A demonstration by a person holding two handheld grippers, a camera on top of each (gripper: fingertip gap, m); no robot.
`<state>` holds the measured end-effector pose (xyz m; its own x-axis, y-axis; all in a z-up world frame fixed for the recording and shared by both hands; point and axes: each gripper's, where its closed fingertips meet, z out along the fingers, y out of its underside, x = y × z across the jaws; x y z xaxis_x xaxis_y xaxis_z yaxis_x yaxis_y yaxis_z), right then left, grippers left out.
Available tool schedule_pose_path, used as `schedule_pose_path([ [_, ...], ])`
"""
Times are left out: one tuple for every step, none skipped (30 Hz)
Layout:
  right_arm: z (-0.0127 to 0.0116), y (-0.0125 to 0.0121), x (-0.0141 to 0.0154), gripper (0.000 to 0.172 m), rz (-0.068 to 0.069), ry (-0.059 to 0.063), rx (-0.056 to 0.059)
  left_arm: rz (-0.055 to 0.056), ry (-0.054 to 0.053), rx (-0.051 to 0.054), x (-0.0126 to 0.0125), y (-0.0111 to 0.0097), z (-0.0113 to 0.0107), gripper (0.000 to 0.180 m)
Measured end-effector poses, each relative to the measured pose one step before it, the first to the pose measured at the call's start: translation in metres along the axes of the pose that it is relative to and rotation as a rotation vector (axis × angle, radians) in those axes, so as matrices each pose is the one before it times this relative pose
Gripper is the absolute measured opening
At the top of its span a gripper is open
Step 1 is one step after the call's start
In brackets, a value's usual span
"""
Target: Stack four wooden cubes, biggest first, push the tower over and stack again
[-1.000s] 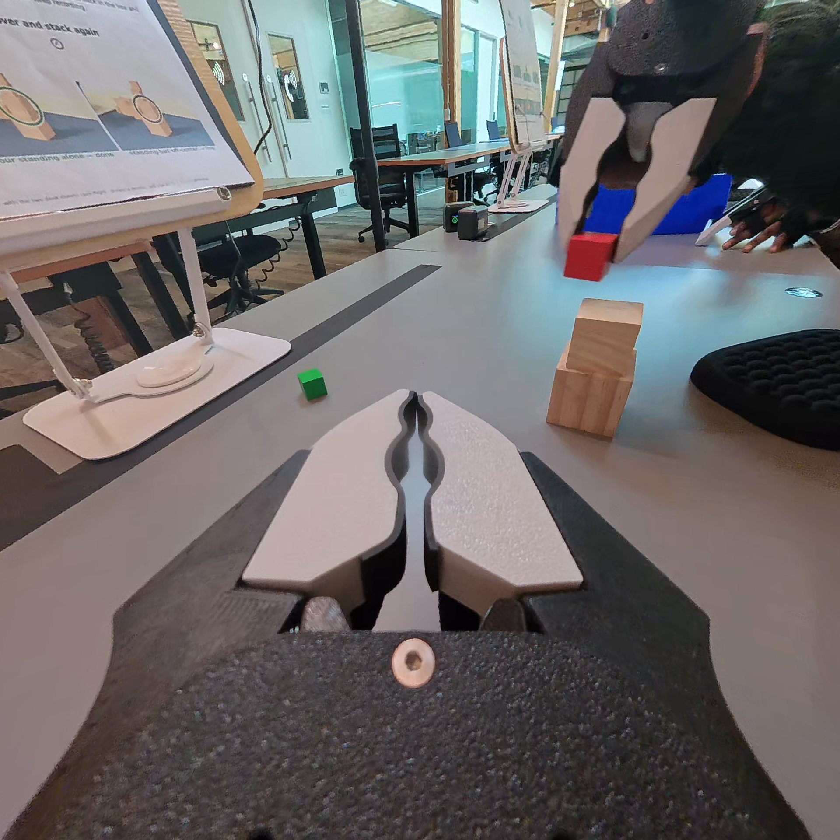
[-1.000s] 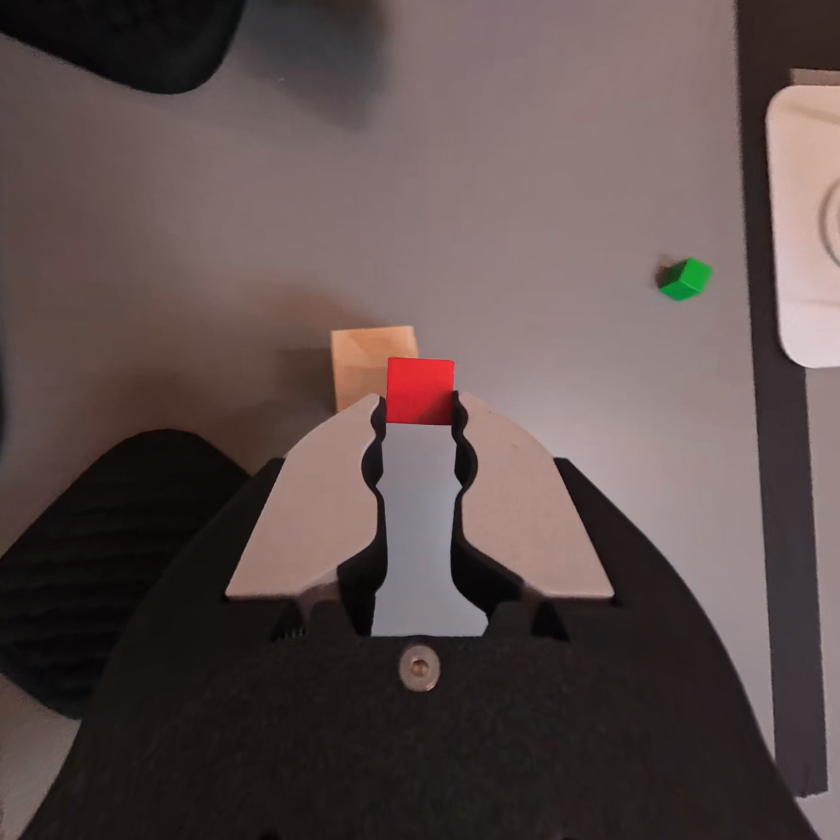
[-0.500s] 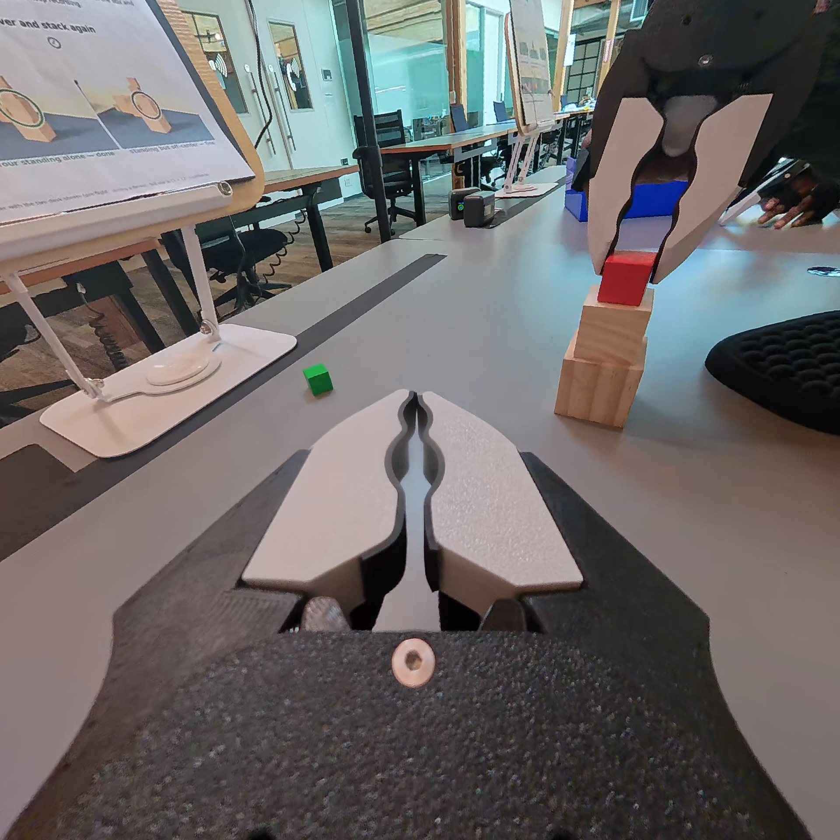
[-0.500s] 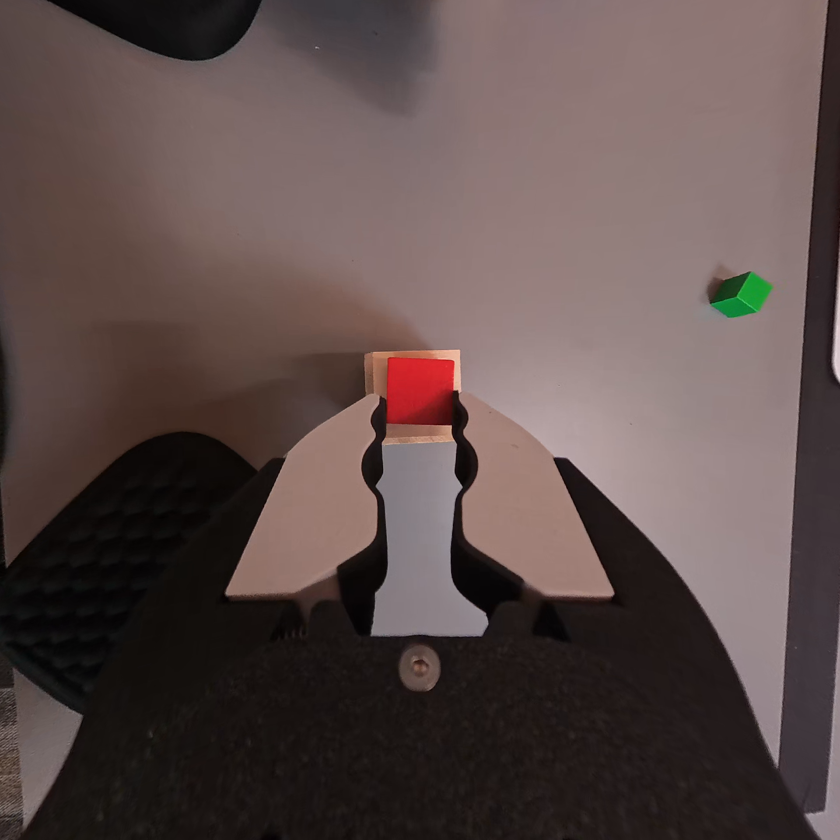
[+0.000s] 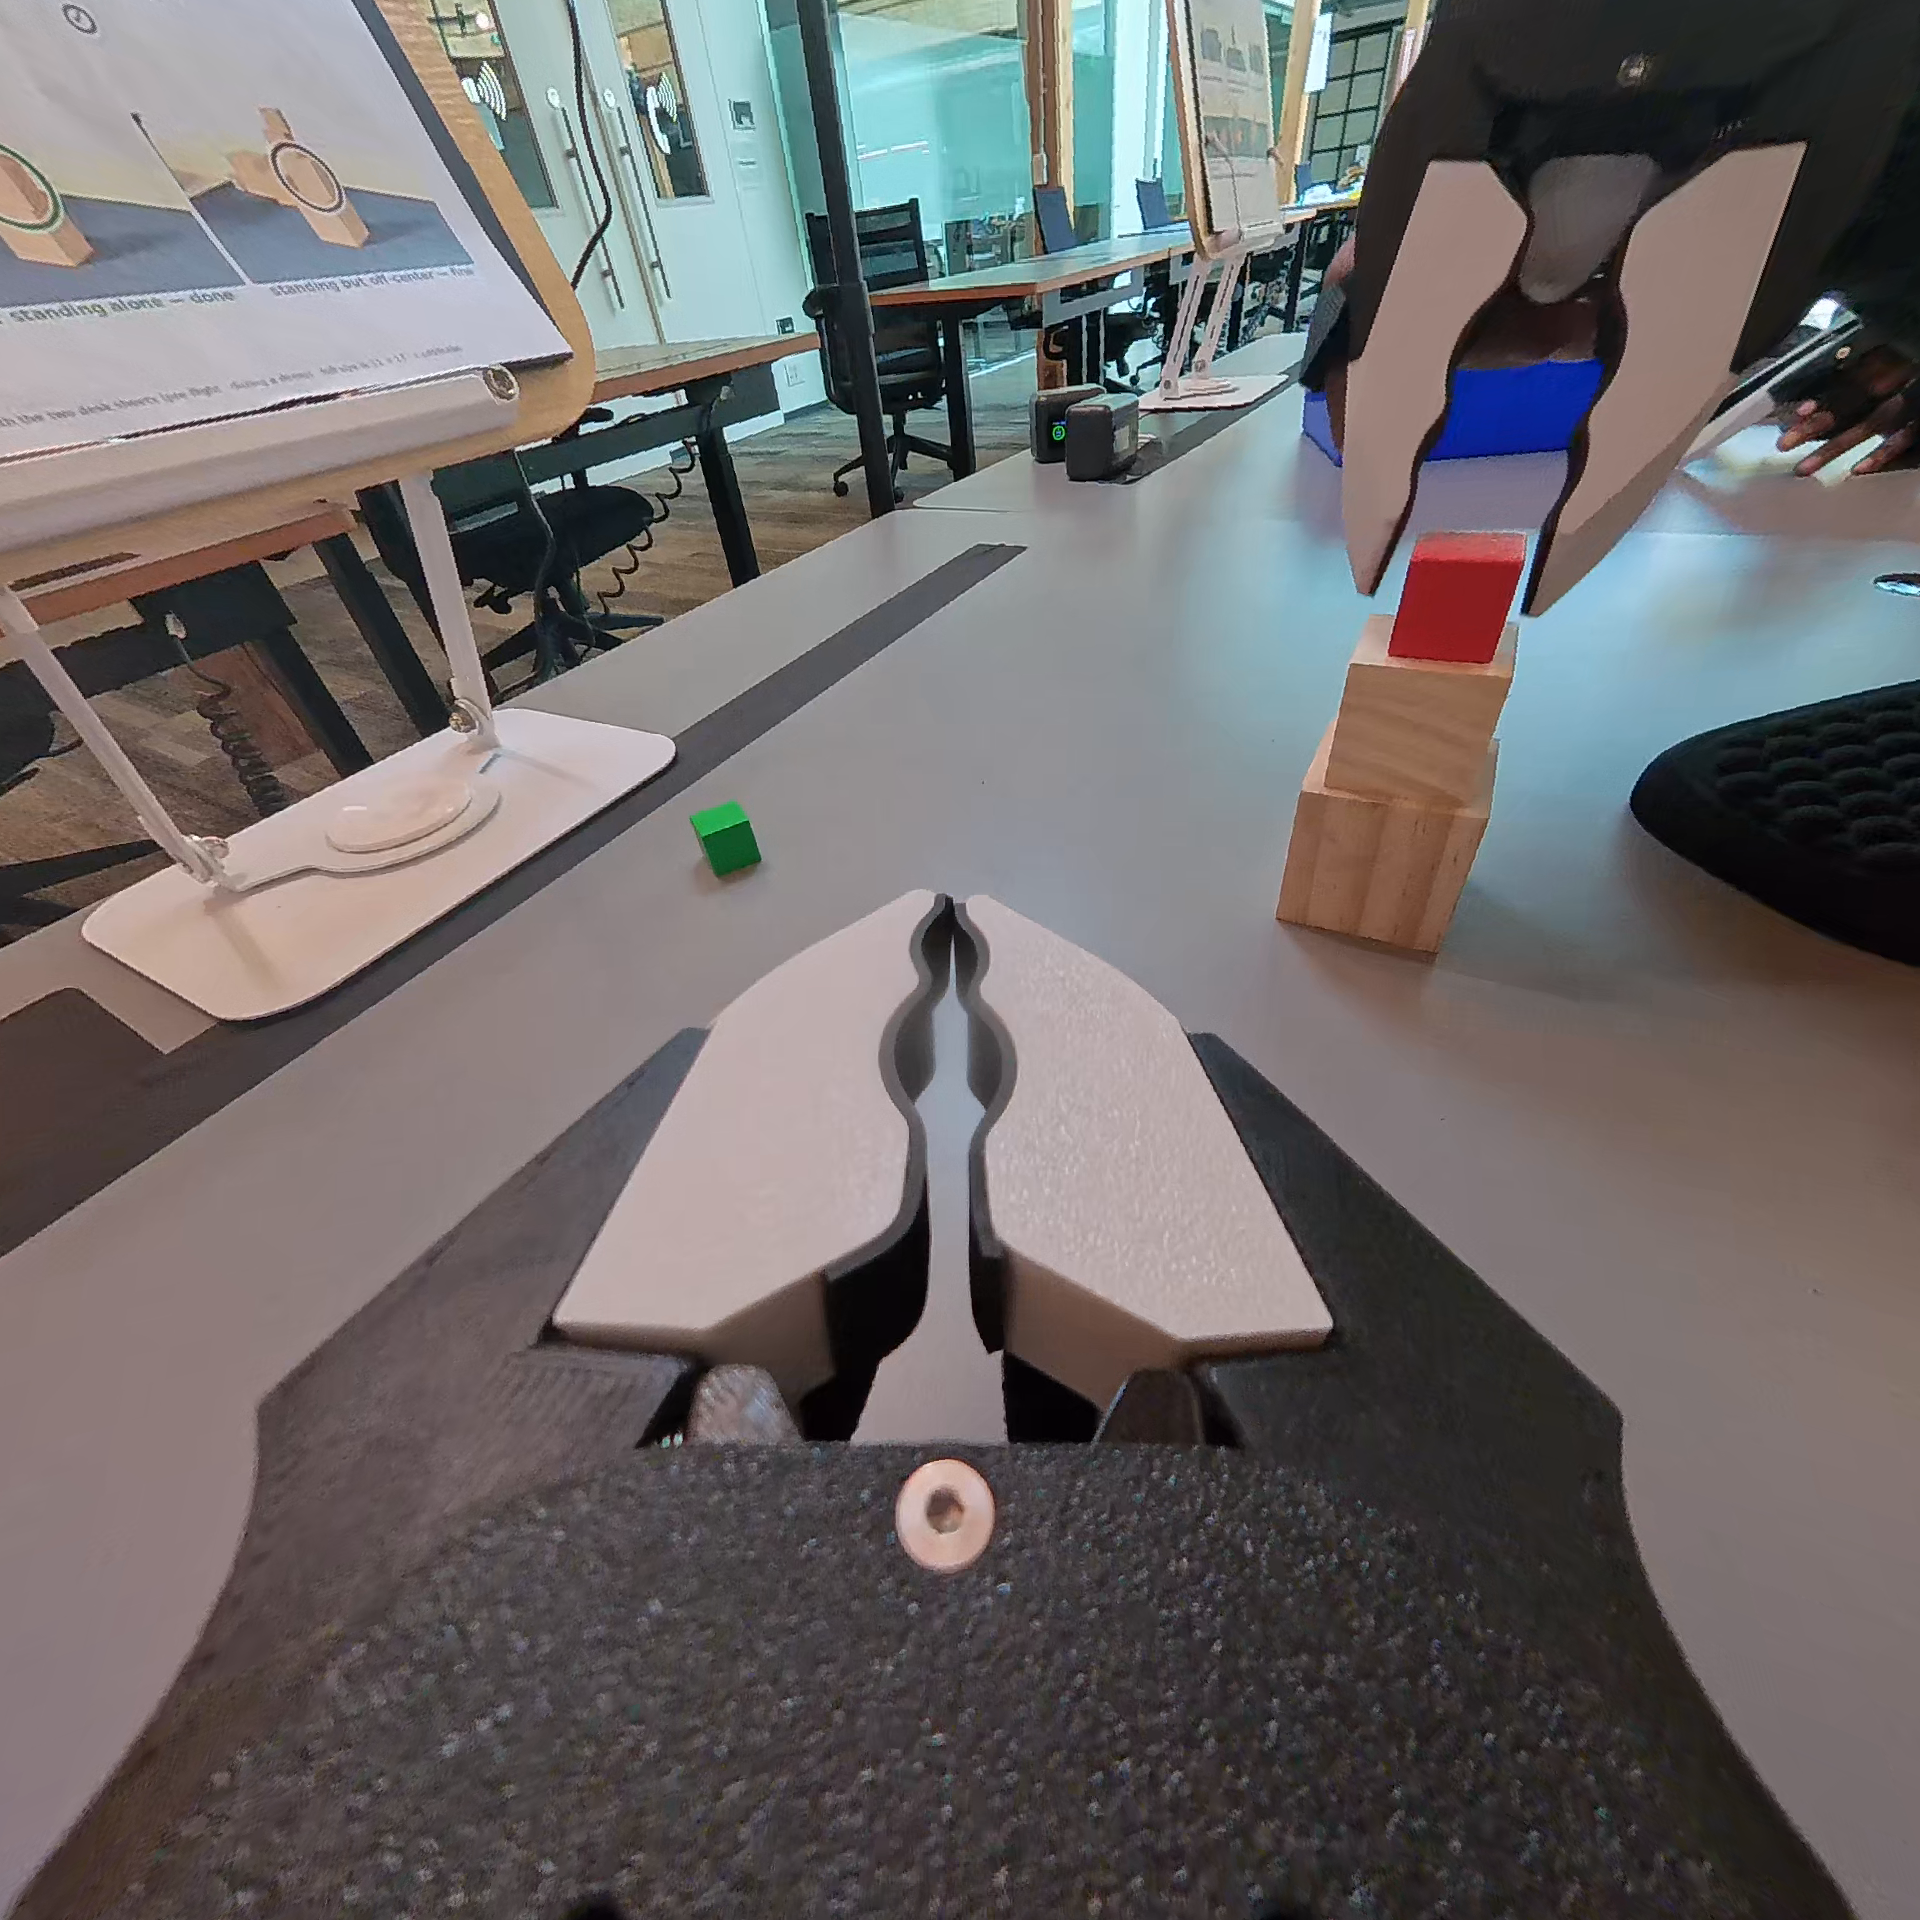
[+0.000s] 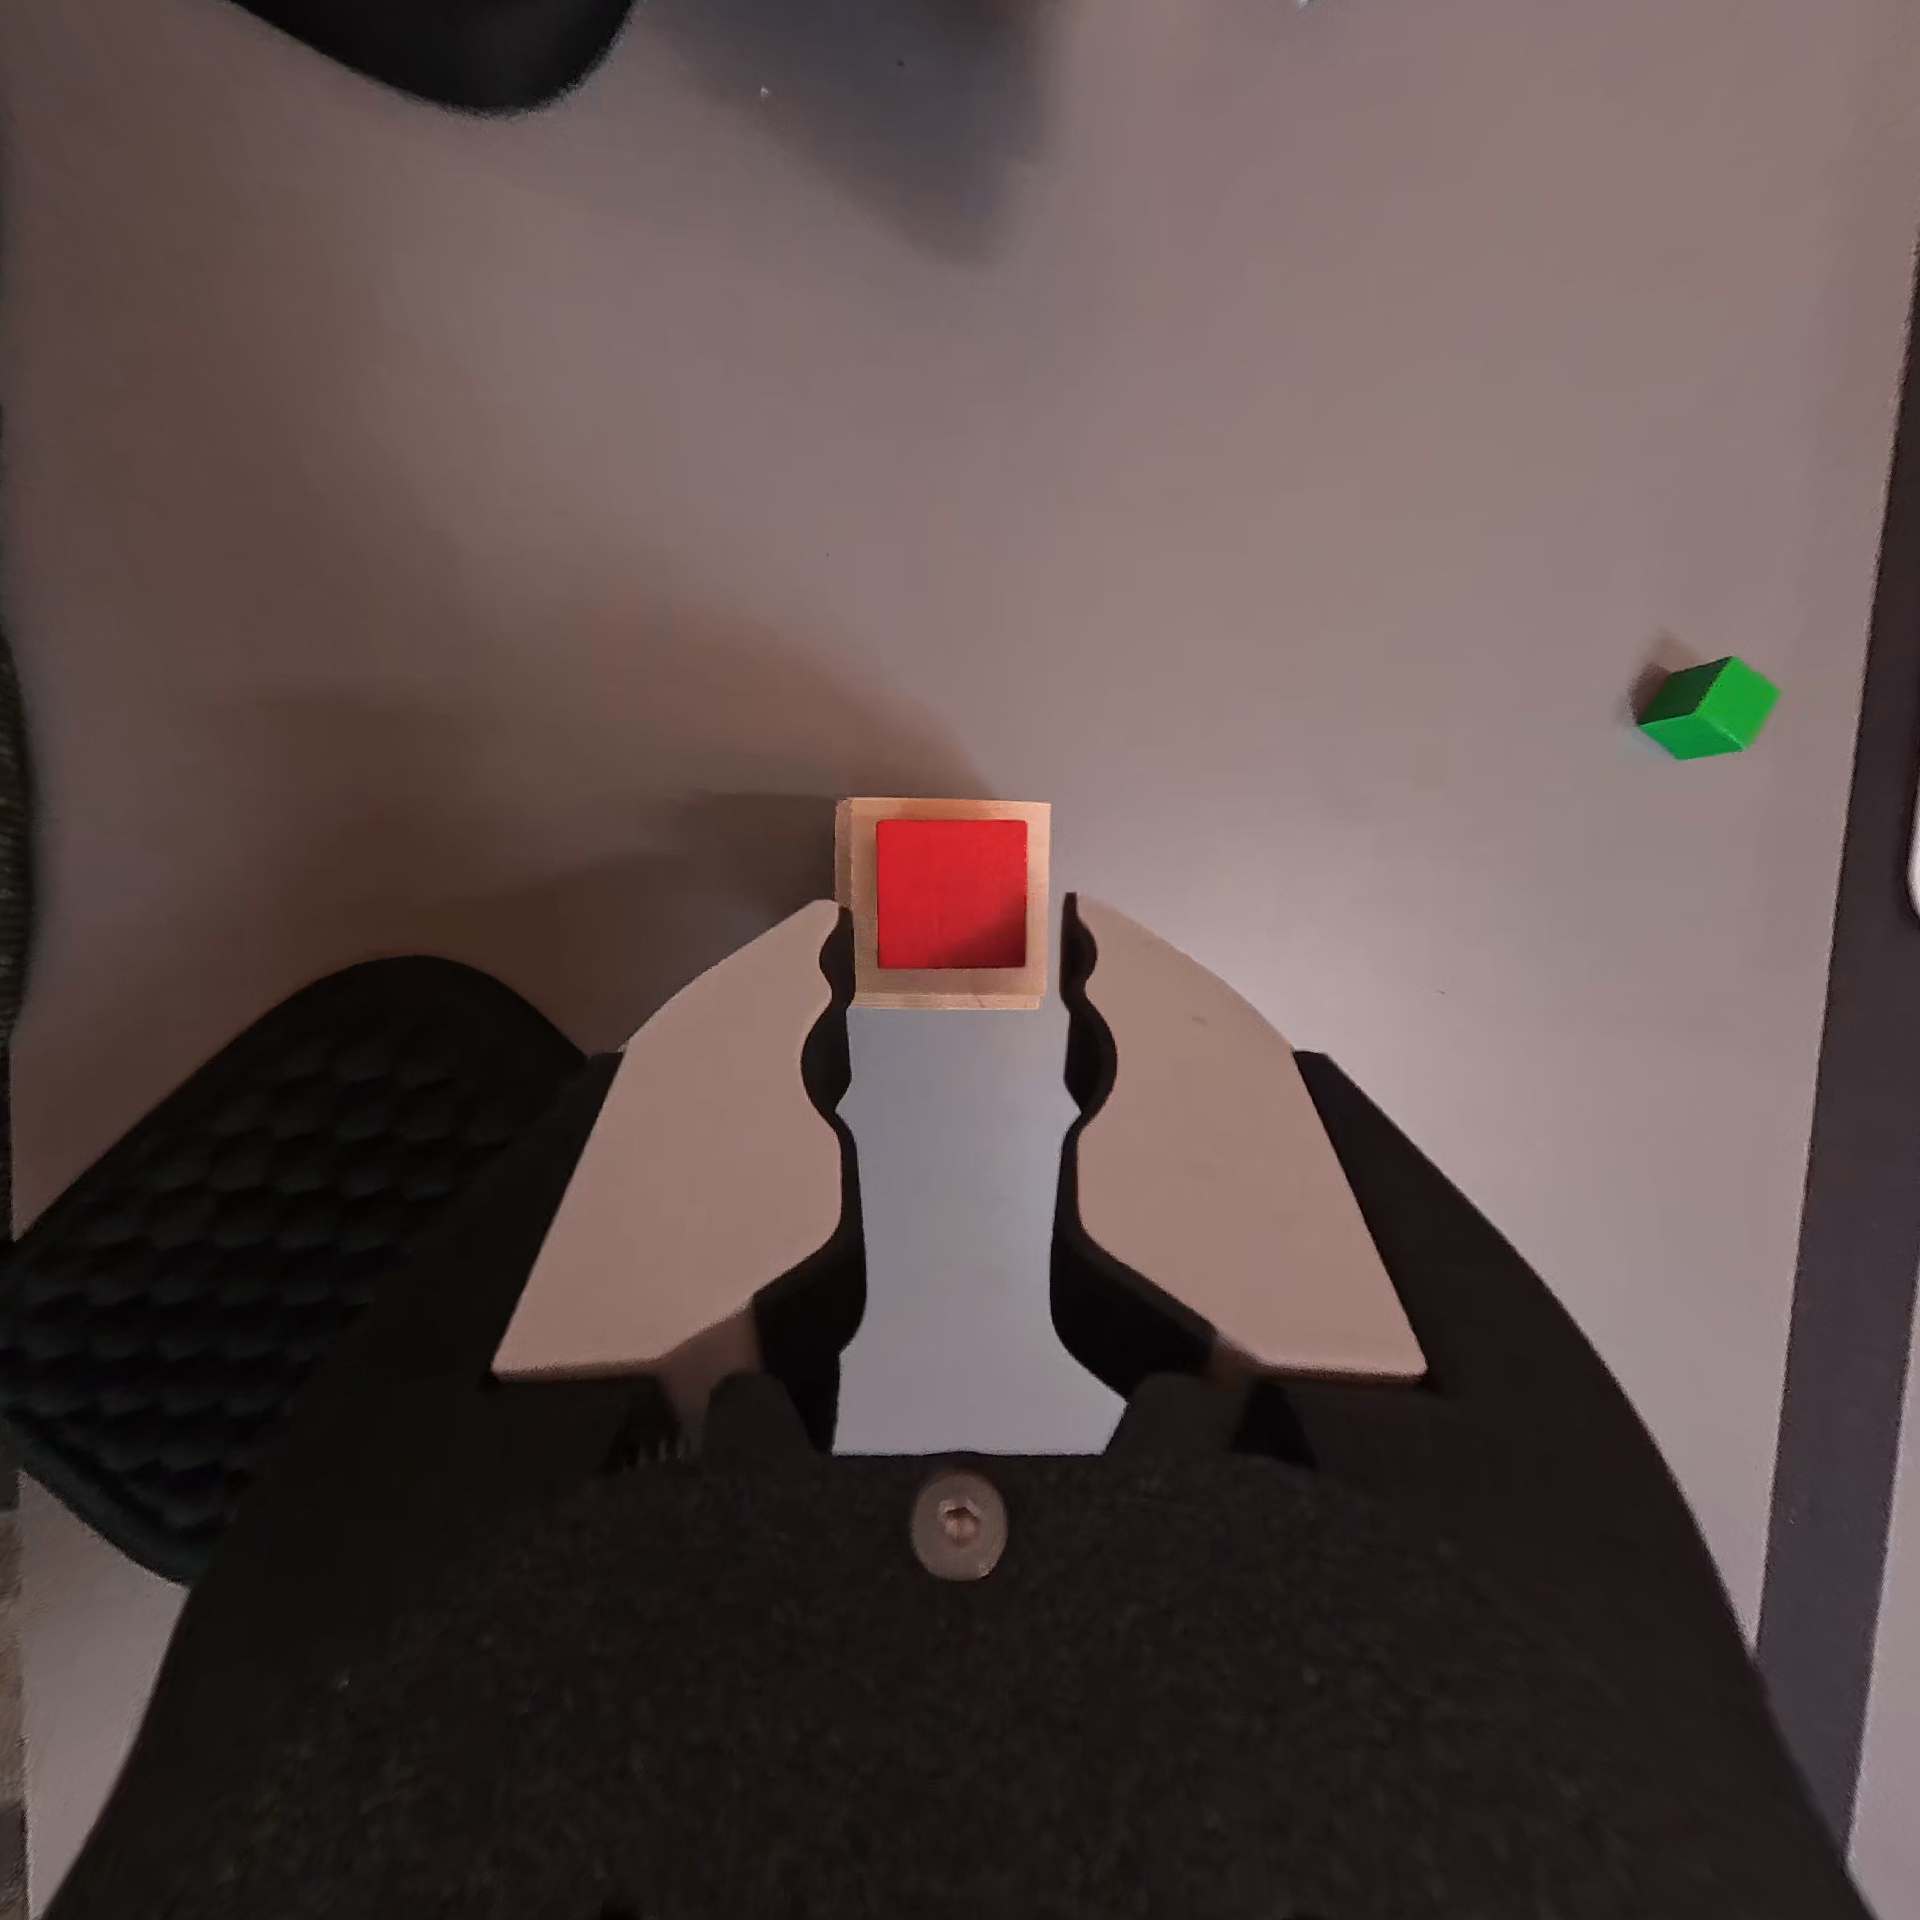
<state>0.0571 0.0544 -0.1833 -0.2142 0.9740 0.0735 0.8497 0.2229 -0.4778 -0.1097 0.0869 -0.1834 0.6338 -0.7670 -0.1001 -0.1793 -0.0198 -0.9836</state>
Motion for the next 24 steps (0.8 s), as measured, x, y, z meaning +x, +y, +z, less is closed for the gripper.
schedule_pose_path([
  [-0.00513, -0.00353, 0.00084, 0.040, 0.0086, 0.0036, 0.0293, -0.0009, -0.0002, 0.0008, -0.00003, -0.00008, -0.00002, 0.000],
  [-0.00677, -0.00464, 0.00191, 0.040, 0.0119, 0.0098, 0.0383, -0.0009, 0.0002, 0.0002, -0.00004, 0.00009, 0.00002, 0.000],
  [-0.00800, -0.00516, 0.00394, 0.040, 0.0172, 0.0180, 0.0452, -0.0010, 0.0005, -0.0012, -0.00008, 0.00025, 0.00012, 0.000],
  [-0.00854, -0.00513, 0.00594, 0.041, 0.0249, 0.0224, 0.0521, -0.0009, 0.0002, -0.0011, -0.00004, 0.00034, 0.00008, 0.000],
  [-0.00833, -0.00467, 0.00868, 0.041, 0.0340, 0.0304, 0.0547, -0.0004, 0.0002, -0.0008, -0.00001, 0.00027, 0.00018, 0.000],
  [-0.00726, -0.00345, 0.01131, 0.041, 0.0393, 0.0373, 0.0550, -0.0003, 0.0006, -0.0005, 0.00002, 0.00014, 0.00018, 0.000],
  [-0.00505, -0.00263, 0.01198, 0.041, 0.0438, 0.0303, 0.0593, -0.0003, 0.0015, -0.0008, 0.00020, 0.00016, 0.00024, 0.000],
  [-0.00207, -0.00139, 0.01277, 0.040, 0.0558, 0.0249, 0.0611, 0.0003, 0.0024, -0.0009, 0.00024, -0.00005, 0.00034, 0.000],
  [0.00189, 0.00171, 0.01443, 0.040, 0.0671, 0.0247, 0.0489, 0.0010, 0.0003, 0.0008, 0.00008, -0.00024, 0.00019, 0.000],
  [0.00632, 0.00595, 0.01572, 0.040, 0.0628, 0.0289, 0.0263, 0.0016, -0.0007, 0.0012, -0.00007, 0.00001, 0.00027, 0.000],
  [0.01030, 0.00962, 0.01832, 0.040, 0.0438, 0.0484, 0.0040, 0.0008, -0.0016, -0.0011, -0.00022, 0.00062, 0.00014, 0.000],
  [0.01377, 0.01145, 0.01817, 0.040, 0.0233, 0.0557, -0.0105, 0.0000, -0.0021, -0.0030, -0.00023, 0.00114, 0.00018, 0.000],
  [0.01631, 0.01089, 0.01462, 0.040, 0.0163, 0.0422, -0.0168, -0.0002, -0.0012, -0.0028, -0.00016, 0.00112, 0.00013, 0.000],
  [0.01759, 0.00899, 0.01115, 0.040, 0.0175, 0.0292, -0.0214, -0.0004, -0.0007, -0.0005, -0.00007, 0.00075, 0.00014, 0.000],
  [0.01797, 0.00599, 0.00758, 0.041, 0.0076, 0.0160, -0.0229, 0.0004, 0.0001, 0.0021, 0.00006, 0.00026, -0.00005, 0.000],
  [0.01753, 0.00234, 0.00509, 0.041, -0.0058, 0.0094, -0.0196, 0.0005, -0.0001, 0.0028, 0.00000, -0.00002, -0.00003, 0.000],
  [0.01699, -0.00051, 0.00387, 0.042, -0.0092, 0.0073, -0.0194, 0.0000, 0.0004, 0.0019, 0.00004, 0.00018, -0.00001, 0.000],
  [0.01623, -0.00240, 0.00267, 0.044, -0.0073, 0.0009, -0.0221, -0.0005, 0.0004, -0.0007, -0.00021, 0.00078, 0.00024, 0.000],
  [0.01481, -0.00432, 0.00223, 0.045, -0.0093, 0.0009, -0.0200, -0.0009, 0.0009, -0.0029, -0.00018, 0.00125, 0.00032, 0.000],
  [0.01283, -0.00531, 0.00276, 0.045, -0.0174, 0.0076, -0.0179, -0.0014, -0.0001, -0.0042, -0.00036, 0.00134, 0.00013, 0.000],
  [0.01115, -0.00469, 0.00311, 0.048, -0.0238, 0.0113, -0.0228, 0.0005, -0.0030, -0.0011, -0.00064, 0.00069, -0.00016, 0.000],
  [0.00961, -0.00379, 0.00292, 0.051, -0.0212, 0.0087, -0.0272, 0.0028, -0.0058, 0.0038, -0.00088, -0.00029, -0.00041, 0.000],
  [0.00826, -0.00352, 0.00190, 0.053, -0.0155, 0.0008, -0.0223, 0.0019, -0.0056, 0.0039, -0.00103, -0.00056, -0.00054, 0.000],
  [0.00692, -0.00357, 0.00092, 0.053, -0.0129, -0.0042, -0.0145, -0.0007, -0.0054, 0.0024, -0.00114, -0.00055, -0.00055, 0.000],
])
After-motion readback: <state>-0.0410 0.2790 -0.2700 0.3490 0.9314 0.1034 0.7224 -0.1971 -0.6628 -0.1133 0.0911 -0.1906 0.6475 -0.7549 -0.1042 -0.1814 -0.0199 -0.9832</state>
